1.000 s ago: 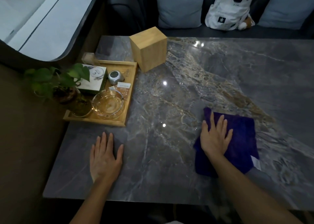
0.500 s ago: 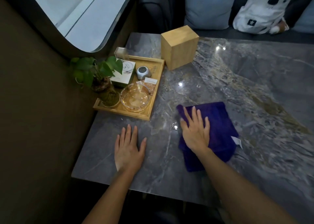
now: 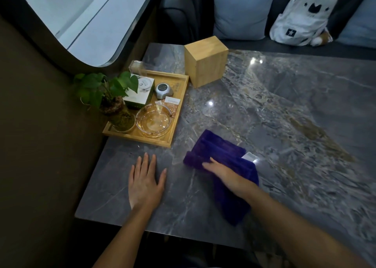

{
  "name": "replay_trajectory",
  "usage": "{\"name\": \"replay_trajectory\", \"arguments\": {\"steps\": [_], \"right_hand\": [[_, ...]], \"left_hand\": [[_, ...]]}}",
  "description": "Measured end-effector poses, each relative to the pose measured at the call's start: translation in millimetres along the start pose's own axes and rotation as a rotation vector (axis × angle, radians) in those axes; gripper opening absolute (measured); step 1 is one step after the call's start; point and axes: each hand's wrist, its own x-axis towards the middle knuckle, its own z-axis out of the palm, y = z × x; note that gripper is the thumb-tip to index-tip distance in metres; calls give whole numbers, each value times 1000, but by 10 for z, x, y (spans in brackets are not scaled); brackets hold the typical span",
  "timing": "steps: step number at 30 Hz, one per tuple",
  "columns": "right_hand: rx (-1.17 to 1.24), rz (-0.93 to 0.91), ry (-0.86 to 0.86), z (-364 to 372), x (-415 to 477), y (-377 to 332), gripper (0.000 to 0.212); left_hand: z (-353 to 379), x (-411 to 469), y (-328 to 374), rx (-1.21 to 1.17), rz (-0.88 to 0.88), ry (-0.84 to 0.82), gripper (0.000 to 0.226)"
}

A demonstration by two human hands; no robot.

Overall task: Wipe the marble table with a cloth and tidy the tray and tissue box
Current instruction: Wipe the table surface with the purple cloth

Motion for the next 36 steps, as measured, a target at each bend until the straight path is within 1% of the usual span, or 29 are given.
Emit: {"name": "replay_trajectory", "arguments": {"steps": [1,2,4,5,7,8,10,12,13,14,15,18,20,22,23,24,25,26,27,28,29,30,31,32,33,34,36], "right_hand": [[256,64,41,-91,-42,-43,23],[432,89,61,-202,-62,-78,22],[647,92,88,-447,-91,-133,25],[704,66,109,-578,-112,-183,30],[767,-45,162,-826,-144,-303,38],[770,-97,197,-955,-163,-382,38],[747,-194,265,-1230,-175,-533,33],[705,-260,307,-1460,-159,-714,21],[690,-284,327,-1560,-125,-789,28],[652,-280,344,-1631,-88,-868,36],[612,-278,366,-1704,-22,-926,38],[459,-258,465,-1775,267,-989,29],[325,-235,483,-1666,476,-915,28],[193,-213,381,-1438,669,-765,25],[68,-193,293,-1312,762,-670,25],[-188,-159,197,-1205,837,-584,29],[-516,-128,96,-1123,887,-504,37],[-775,-138,12,-1079,917,-431,41],[-906,-184,-63,-1050,904,-398,41],[-893,-227,-75,-1057,880,-387,38],[-801,-281,-4,-1051,822,-418,34],[-708,-321,139,-1089,796,-426,32],[-696,-348,322,-1129,774,-452,37],[-745,-306,488,-1152,783,-452,48],[-814,-207,583,-1156,807,-450,62],[-859,-74,596,-1124,835,-440,75],[-889,146,536,-966,934,-362,92]], "left_hand": [[-3,3,-1,1,1,-5,78],[-4,6,-2,1,0,-7,78],[-11,8,-1,-4,-3,-4,78],[-12,10,1,-10,-5,-1,78],[-15,12,6,-23,-7,1,78],[-15,16,8,-25,-8,1,78],[-19,26,15,-21,-15,2,78],[-24,29,23,-3,-27,7,76],[-31,28,27,9,-33,6,75],[-35,28,29,17,-39,-2,74],[-41,30,31,23,-46,-14,74],[-66,39,37,38,-56,-46,78],[-87,45,48,47,-59,-63,83],[-103,49,57,51,-64,-79,83],[-112,49,59,49,-67,-85,82],[-118,48,58,46,-71,-89,81],[-121,44,55,43,-74,-92,80],[-119,39,50,39,-75,-94,79],[-117,38,49,35,-74,-95,78],[-115,39,49,32,-72,-93,77],[-113,42,52,32,-69,-91,77],[-109,45,53,35,-67,-90,76],[-106,48,56,37,-65,-90,76],[-104,49,56,40,-63,-88,76],[-102,49,53,41,-61,-87,76],[-99,48,52,40,-60,-84,76],[-95,44,49,40,-60,-69,75]]}}
